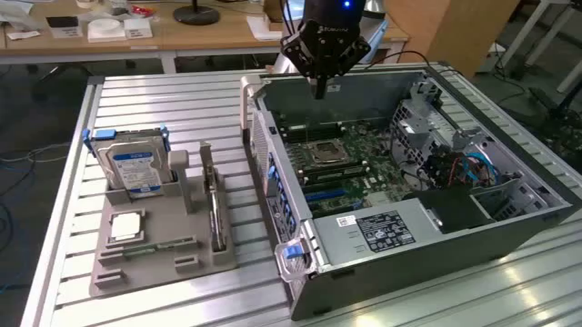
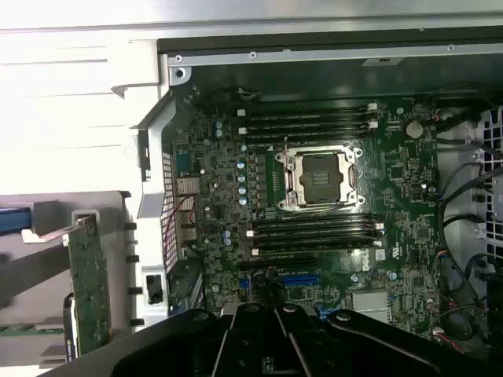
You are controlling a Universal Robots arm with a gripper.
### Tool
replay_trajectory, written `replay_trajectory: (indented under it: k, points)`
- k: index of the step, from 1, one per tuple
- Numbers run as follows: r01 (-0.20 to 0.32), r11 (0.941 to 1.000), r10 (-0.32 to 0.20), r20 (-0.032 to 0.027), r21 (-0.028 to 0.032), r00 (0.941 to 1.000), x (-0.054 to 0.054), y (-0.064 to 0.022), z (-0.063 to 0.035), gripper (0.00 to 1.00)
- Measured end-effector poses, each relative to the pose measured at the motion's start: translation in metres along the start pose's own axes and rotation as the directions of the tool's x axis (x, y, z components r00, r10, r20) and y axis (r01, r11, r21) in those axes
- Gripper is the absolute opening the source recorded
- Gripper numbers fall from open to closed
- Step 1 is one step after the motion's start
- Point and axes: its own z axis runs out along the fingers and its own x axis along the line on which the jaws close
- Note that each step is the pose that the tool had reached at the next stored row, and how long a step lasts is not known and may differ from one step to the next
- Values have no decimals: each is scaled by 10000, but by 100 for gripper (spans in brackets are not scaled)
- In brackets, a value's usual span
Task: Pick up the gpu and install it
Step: 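Reach for the gpu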
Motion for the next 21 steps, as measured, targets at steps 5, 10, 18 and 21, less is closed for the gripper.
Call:
replay_trajectory:
  k: [5,10,18,21]
  points:
    - [1,10000,-1,0,0,10000,0,0,0,11]
    - [0,10000,0,0,1,10000,32,-2,-1,11]
    - [-1,10000,1,0,0,10000,66,-5,-2,11]
    - [0,10000,0,0,0,10000,87,-7,-2,11]
